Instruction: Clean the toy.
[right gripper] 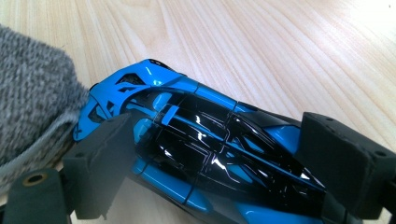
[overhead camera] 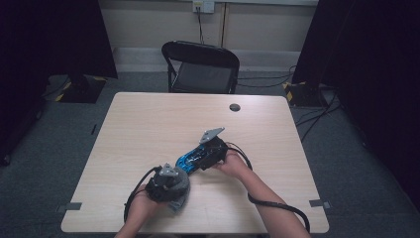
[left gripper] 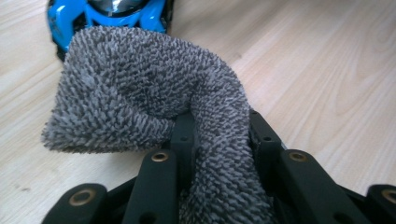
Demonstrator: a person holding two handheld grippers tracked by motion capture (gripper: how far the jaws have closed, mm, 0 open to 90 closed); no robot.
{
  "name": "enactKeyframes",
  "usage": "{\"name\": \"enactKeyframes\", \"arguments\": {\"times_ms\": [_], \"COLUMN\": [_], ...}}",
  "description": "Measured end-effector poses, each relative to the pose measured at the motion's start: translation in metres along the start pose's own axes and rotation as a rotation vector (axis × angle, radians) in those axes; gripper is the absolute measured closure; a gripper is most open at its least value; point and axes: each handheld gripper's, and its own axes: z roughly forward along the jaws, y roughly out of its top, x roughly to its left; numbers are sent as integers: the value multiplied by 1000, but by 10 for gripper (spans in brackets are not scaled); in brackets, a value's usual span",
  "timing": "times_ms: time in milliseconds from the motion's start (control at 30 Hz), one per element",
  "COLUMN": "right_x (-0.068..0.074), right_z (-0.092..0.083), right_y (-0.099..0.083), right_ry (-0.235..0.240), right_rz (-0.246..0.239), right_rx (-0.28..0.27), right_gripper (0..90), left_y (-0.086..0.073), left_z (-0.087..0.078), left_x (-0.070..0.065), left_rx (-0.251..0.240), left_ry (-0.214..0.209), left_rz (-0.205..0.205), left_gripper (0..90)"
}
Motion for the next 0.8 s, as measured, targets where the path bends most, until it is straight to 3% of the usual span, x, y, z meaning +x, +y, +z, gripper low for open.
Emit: {"name": "enactKeyframes", "arguments": {"times_ms": [400,533,800], "right_x": [0,0,0], "right_z": [0,0,0], "right_y": [0,0,0], "right_ry": [0,2,2], "right_rz": [-1,0,-2], "right_rx": [-3,-2,-5], "right_gripper": [113,113,113], "left_y": [6,9,12], "left_z": [5,3,-6], "left_x": [-10,-13,-10], "left_rx": [0,-26,-56], "left_ry": [-48,-69,-56], "left_rz": [50,72,82], "left_gripper": [690,682,682]}}
